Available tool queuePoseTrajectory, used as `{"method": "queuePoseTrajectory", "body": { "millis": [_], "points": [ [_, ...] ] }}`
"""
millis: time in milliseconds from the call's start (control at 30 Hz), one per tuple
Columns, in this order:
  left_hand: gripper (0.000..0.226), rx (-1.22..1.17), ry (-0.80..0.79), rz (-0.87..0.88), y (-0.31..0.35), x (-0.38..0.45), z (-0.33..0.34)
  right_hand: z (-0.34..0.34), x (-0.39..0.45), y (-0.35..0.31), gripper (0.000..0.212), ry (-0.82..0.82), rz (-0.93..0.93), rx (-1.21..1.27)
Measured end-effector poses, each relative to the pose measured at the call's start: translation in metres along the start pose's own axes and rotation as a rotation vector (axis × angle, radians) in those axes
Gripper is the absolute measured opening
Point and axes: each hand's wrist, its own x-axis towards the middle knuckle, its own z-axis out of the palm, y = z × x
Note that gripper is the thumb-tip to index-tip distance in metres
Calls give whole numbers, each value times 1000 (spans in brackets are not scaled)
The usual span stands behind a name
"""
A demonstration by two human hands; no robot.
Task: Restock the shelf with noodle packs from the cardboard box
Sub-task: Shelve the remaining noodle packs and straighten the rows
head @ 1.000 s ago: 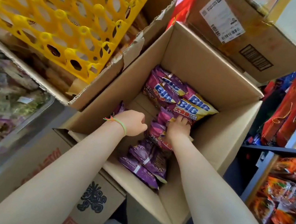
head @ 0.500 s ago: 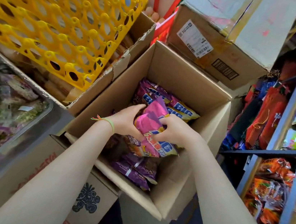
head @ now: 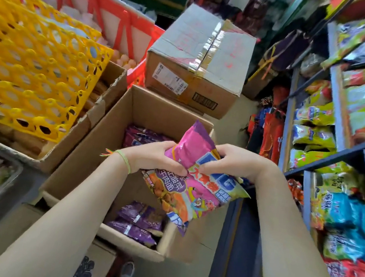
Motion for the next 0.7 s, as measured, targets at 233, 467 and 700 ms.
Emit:
{"method": "queuePoseTrajectory", "body": {
  "millis": [233, 467, 700],
  "points": [
    [57, -366, 123, 109, 19, -2, 15, -7, -42, 36, 40, 567, -378, 509],
    [40, -635, 159, 168, 85, 20, 103, 12, -119, 84, 77, 642, -252, 744],
    [84, -233, -283, 412, 161, 21, 263, 44, -270, 156, 39, 1113, -288, 827]
  ]
}}
